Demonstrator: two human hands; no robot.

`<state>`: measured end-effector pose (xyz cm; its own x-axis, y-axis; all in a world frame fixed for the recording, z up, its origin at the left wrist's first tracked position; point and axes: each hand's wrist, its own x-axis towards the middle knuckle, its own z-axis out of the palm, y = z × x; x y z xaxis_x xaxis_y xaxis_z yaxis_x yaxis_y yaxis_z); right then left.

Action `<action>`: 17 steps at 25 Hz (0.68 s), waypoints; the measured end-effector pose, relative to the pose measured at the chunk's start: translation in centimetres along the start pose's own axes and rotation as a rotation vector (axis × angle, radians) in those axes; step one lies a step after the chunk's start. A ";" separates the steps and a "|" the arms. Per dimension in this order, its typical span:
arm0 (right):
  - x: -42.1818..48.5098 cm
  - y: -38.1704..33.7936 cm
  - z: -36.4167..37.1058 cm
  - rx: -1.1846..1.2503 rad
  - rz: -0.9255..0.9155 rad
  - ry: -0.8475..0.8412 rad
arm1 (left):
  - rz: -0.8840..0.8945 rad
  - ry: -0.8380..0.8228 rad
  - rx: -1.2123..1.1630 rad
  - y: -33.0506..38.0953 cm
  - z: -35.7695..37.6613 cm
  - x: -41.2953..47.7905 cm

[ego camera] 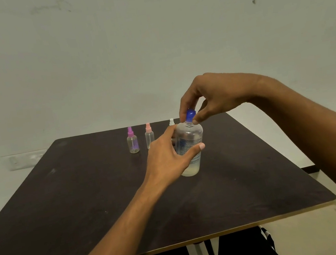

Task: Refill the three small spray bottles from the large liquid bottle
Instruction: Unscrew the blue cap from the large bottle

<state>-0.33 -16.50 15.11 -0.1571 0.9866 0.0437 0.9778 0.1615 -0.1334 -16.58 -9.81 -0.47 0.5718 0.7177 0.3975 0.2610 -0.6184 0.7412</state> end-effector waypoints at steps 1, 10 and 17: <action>-0.1 0.0 0.0 0.019 -0.009 -0.006 | -0.002 0.003 -0.004 0.0 0.0 0.1; 0.3 -0.2 0.7 -0.001 0.111 0.116 | -0.007 0.004 0.022 0.1 0.1 0.4; 0.4 -0.3 0.5 -0.008 0.049 0.086 | -0.016 0.013 0.021 0.1 0.2 0.5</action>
<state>-0.76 -16.16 14.72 -0.0970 0.9877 0.1223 0.9851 0.1128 -0.1296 -16.16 -9.60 -0.26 0.5574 0.7317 0.3924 0.2864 -0.6131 0.7363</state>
